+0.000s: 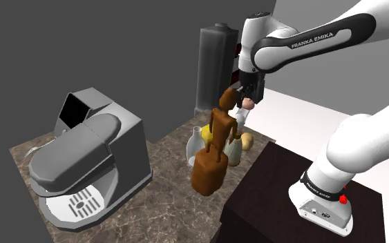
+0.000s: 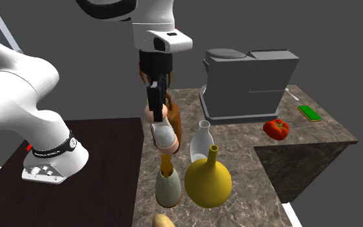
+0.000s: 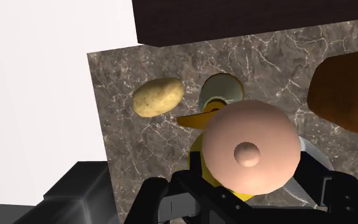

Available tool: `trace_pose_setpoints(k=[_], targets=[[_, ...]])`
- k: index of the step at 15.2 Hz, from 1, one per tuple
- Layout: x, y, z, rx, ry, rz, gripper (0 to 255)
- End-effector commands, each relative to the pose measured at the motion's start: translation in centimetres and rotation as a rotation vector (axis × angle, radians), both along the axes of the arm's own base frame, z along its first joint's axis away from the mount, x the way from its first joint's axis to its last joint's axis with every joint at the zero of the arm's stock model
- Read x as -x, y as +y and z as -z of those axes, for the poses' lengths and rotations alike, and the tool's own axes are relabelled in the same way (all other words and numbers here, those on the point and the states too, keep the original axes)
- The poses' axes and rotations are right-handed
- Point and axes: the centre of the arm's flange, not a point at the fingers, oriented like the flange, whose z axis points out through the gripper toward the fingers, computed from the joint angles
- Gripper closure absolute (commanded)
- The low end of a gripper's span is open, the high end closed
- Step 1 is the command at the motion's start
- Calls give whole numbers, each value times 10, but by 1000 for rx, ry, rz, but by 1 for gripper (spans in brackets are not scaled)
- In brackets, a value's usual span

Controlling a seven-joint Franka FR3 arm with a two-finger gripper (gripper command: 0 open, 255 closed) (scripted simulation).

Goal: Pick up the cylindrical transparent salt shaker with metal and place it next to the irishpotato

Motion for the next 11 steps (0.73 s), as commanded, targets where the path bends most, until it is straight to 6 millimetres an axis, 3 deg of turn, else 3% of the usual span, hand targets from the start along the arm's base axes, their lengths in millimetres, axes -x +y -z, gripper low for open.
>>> trace_pose_setpoints(k=[1,11], targets=[[9,-25,0,0,3,-2,255],[57,-148,-1,0,3,-2,255]])
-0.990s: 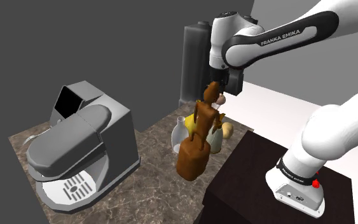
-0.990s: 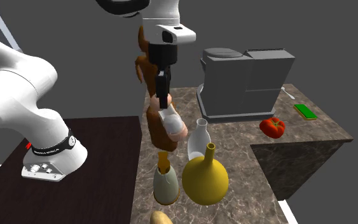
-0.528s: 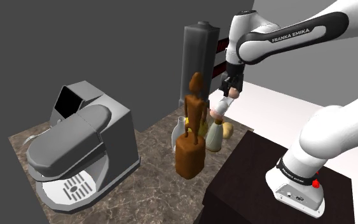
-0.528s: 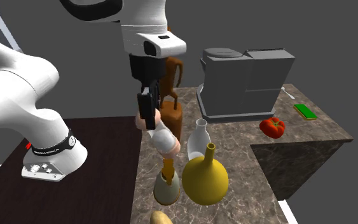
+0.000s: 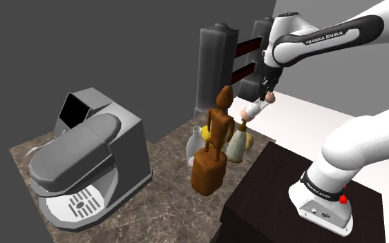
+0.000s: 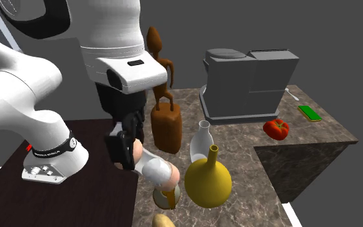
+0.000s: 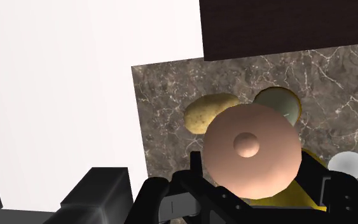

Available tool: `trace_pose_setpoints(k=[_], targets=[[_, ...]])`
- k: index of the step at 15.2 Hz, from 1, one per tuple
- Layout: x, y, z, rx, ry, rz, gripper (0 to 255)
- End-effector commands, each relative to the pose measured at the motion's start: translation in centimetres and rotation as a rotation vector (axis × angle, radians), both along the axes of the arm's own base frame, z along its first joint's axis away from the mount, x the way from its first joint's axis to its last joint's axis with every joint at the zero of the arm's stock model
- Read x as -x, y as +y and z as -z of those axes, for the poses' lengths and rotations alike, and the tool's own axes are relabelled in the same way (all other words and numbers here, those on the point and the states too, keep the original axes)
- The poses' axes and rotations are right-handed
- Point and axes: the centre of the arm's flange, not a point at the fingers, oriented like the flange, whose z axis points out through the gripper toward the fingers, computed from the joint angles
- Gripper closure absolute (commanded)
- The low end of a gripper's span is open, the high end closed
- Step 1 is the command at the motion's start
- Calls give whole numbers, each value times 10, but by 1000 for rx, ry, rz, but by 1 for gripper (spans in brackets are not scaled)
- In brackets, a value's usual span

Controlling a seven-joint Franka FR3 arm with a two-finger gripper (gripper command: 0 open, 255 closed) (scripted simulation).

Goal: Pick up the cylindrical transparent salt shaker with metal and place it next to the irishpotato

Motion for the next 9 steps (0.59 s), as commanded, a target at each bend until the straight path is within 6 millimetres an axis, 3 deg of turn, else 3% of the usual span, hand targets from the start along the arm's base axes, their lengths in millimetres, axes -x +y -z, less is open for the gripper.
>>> trace_pose_setpoints(k=[1,9], targets=[[11,-26,1,1,0,-2,255],[50,-125,1,1,0,-2,255]])
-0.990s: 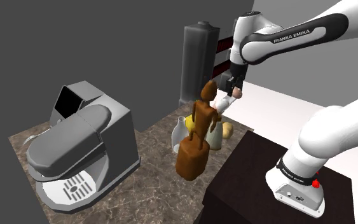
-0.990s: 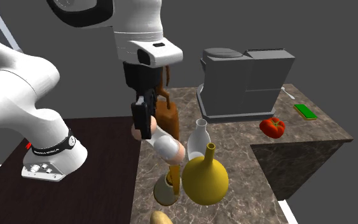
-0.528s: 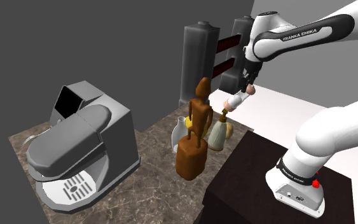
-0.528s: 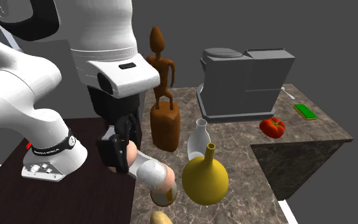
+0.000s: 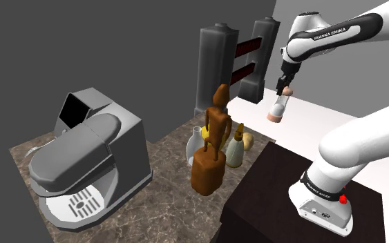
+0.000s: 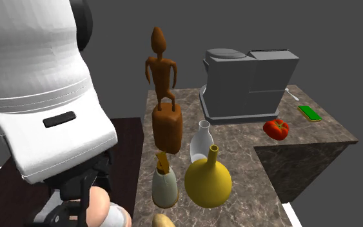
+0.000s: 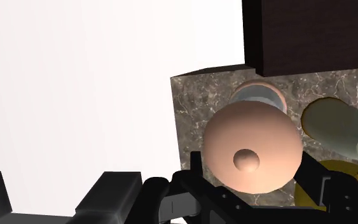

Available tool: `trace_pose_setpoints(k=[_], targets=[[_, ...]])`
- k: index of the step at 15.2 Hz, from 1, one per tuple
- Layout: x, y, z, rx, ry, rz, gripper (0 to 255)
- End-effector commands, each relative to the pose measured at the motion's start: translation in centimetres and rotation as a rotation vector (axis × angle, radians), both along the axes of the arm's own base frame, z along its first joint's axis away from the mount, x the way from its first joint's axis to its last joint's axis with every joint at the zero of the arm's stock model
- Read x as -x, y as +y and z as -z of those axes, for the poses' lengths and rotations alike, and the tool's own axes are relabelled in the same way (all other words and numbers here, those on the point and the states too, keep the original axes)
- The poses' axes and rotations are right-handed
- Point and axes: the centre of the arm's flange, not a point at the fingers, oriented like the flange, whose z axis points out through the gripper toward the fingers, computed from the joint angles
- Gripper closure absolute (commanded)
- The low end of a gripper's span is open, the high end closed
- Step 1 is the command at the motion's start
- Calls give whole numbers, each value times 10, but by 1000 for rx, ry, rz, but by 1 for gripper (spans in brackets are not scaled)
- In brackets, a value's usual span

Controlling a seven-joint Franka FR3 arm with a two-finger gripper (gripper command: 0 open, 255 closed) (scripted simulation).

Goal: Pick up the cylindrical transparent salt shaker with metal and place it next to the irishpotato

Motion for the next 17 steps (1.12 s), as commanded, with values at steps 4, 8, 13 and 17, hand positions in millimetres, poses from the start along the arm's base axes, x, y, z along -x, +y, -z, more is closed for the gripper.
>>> trace_pose_setpoints(k=[4,8,13,17], targets=[[21,-51,9,1,0,-1,255],[21,-51,30,1,0,-1,255],[21,-51,56,1,0,-1,255],[21,-51,77,1,0,-1,255]])
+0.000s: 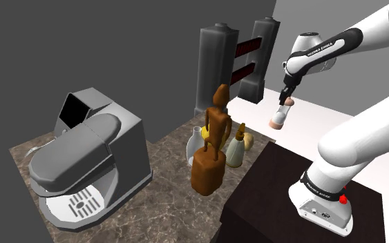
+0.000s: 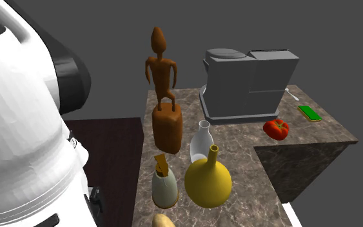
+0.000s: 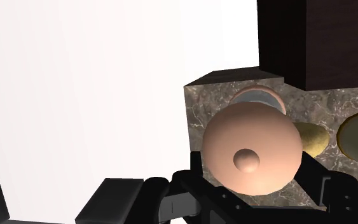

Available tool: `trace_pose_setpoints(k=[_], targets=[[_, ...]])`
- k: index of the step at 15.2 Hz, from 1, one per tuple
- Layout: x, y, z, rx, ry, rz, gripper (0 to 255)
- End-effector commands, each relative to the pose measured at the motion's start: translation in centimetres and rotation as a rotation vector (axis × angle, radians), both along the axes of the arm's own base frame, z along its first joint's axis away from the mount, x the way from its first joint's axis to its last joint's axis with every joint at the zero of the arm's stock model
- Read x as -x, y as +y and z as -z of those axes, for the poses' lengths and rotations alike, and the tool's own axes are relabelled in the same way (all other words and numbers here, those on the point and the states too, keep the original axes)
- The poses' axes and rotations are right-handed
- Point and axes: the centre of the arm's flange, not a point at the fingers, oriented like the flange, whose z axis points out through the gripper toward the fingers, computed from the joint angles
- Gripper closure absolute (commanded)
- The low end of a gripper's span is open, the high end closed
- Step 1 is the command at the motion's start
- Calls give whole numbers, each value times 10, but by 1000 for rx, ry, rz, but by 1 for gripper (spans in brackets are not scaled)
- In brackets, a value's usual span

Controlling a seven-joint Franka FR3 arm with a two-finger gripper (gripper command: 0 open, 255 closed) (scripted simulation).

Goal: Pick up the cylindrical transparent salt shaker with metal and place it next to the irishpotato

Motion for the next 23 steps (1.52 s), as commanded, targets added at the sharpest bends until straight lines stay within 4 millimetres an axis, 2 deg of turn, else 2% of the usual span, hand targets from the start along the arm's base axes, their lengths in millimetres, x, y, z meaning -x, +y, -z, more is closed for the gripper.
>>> trace_pose_setpoints(k=[1,23], targets=[[0,0,11,1,-1,0,255],[0,0,127,1,-1,0,255]])
